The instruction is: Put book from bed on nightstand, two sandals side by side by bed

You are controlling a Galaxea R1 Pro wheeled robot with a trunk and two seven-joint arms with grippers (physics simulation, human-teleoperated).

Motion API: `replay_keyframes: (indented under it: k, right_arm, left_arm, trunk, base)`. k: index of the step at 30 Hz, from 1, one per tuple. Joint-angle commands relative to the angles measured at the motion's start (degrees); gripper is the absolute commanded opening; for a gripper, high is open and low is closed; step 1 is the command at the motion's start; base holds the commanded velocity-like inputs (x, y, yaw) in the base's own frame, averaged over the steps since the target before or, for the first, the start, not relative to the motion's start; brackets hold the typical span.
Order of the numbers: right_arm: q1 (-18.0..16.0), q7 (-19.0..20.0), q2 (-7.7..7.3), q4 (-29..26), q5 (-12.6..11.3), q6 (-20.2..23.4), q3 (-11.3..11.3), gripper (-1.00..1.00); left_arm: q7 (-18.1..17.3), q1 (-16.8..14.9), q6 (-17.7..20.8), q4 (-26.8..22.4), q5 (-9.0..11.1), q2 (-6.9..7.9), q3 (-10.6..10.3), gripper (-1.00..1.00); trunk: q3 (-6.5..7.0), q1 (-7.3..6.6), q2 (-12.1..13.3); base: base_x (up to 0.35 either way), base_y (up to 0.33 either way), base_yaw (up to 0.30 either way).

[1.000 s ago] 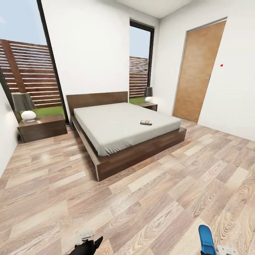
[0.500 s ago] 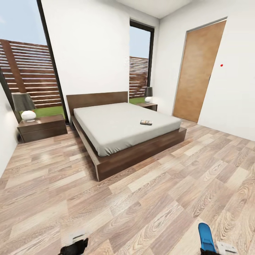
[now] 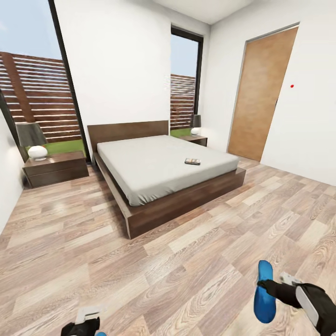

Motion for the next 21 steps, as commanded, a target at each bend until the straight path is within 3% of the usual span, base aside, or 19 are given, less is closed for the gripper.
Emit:
replay_keyframes:
  k: [1, 4, 6, 9, 15, 21]
  right_arm:
    - [-0.15, 0.25, -1.74, -1.05, -6.35, 1.91, -0.22, -1.0]
    - [-0.25, 3.07, -4.55, -3.08, -18.71, 6.79, -0.22, -1.0]
    - [-0.27, 6.91, -5.95, -3.99, -22.34, 10.42, -0.18, -1.0]
    - [-0.28, 12.94, -6.93, -4.09, -24.4, 13.42, -0.26, -1.0]
    - [-0.28, 20.1, -7.13, -3.81, -24.92, 14.15, -0.25, -1.0]
    - [-0.2, 22.03, -7.06, -3.56, -24.91, 13.87, -0.15, -1.0]
  left_arm:
    - [0.12, -0.03, -0.49, 0.07, 0.64, 0.19, -0.48, 1.0]
    - [0.04, -0.02, -2.08, 0.11, 0.69, 0.28, -0.51, 1.0]
    - [0.05, -0.02, -2.9, 0.12, 0.7, 0.25, -0.53, 1.0]
    - [0.04, 0.01, -3.38, 0.08, 0.65, 0.22, -0.57, 1.0]
    - [0.06, 0.06, -3.49, 0.04, 0.59, 0.06, -0.7, 1.0]
    - [0.06, 0.07, -3.5, 0.03, 0.61, 0.0, -0.66, 1.0]
  trunk:
    - [-0.06, -0.01, -0.02]
    - [-0.06, -0.01, -0.02]
    - [-0.06, -0.01, -0.02]
    - [-0.06, -0.01, -0.02]
    - [-0.06, -0.01, -0.02]
    - [-0.78, 0.87, -1.63]
  base:
    - [0.0, 0.0, 0.0]
    - [0.0, 0.0, 0.0]
    - [0.0, 0.0, 0.0]
    - [0.0, 0.0, 0.0]
    - [0.0, 0.0, 0.0]
    - [0.0, 0.0, 0.0]
